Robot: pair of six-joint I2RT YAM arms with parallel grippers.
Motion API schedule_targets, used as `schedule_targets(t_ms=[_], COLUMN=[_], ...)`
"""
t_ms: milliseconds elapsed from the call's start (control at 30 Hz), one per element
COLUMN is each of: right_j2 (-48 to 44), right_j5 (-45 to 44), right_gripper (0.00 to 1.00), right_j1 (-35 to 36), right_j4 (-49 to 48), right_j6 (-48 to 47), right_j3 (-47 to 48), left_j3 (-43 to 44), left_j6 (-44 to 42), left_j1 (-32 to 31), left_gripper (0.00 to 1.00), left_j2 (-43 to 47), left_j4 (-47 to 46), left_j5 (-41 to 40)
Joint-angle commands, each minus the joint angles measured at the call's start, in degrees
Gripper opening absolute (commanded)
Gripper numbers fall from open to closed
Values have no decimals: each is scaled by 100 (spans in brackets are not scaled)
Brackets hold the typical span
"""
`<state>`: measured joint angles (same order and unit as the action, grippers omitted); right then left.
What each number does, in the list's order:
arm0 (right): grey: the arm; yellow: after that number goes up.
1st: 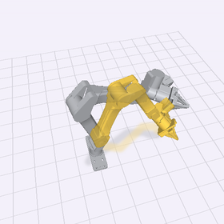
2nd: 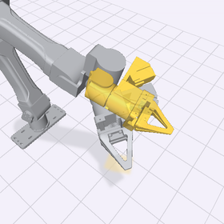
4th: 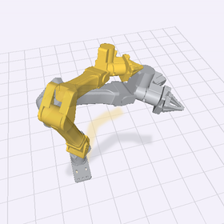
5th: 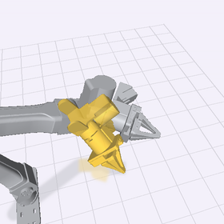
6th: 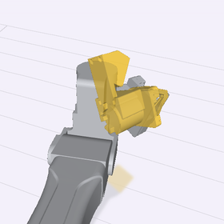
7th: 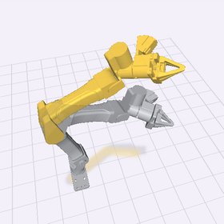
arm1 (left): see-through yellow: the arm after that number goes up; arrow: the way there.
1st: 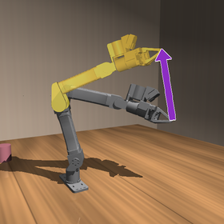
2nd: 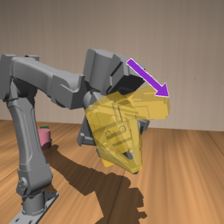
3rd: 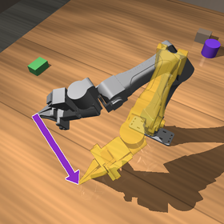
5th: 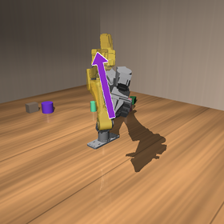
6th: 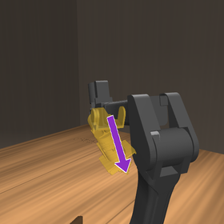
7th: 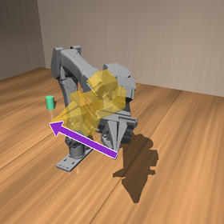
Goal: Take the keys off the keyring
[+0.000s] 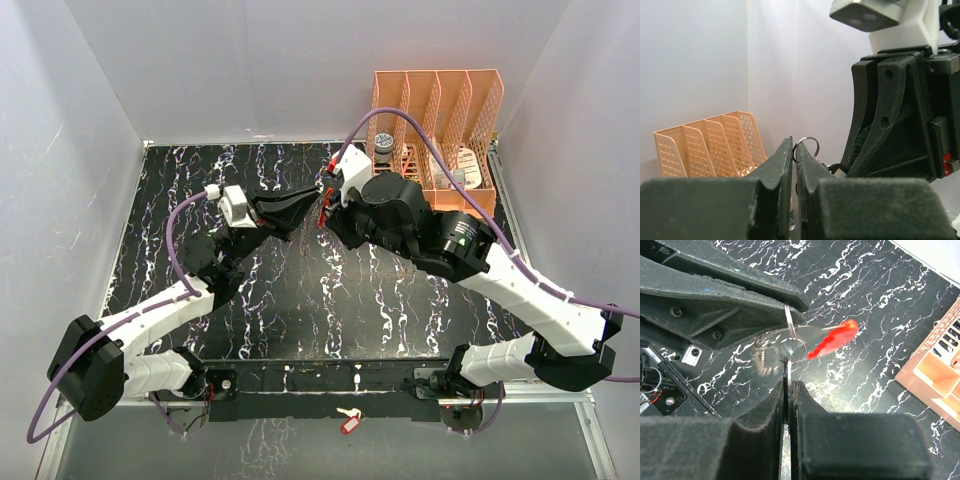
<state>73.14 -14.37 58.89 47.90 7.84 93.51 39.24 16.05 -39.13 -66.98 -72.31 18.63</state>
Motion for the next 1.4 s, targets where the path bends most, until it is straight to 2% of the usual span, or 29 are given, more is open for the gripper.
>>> schedule_targets(t_ms=[0, 533, 1367], right_j2=[-174, -109, -72], right_j5=[68, 290, 151], right_gripper=[0, 0, 0], right_j1=[52, 52, 52], right_j4=[-302, -445, -125], right_j6=[46, 79, 104], right_j3=[-7, 0, 699], left_j3=[-58, -142, 54], left_j6=[172, -272, -1580], left_j1=[2, -28, -165], left_gripper=[0, 0, 0], left_j2=[52, -103, -141], left_j4=[-898, -837, 535], left_j5=[-289, -1242, -2391])
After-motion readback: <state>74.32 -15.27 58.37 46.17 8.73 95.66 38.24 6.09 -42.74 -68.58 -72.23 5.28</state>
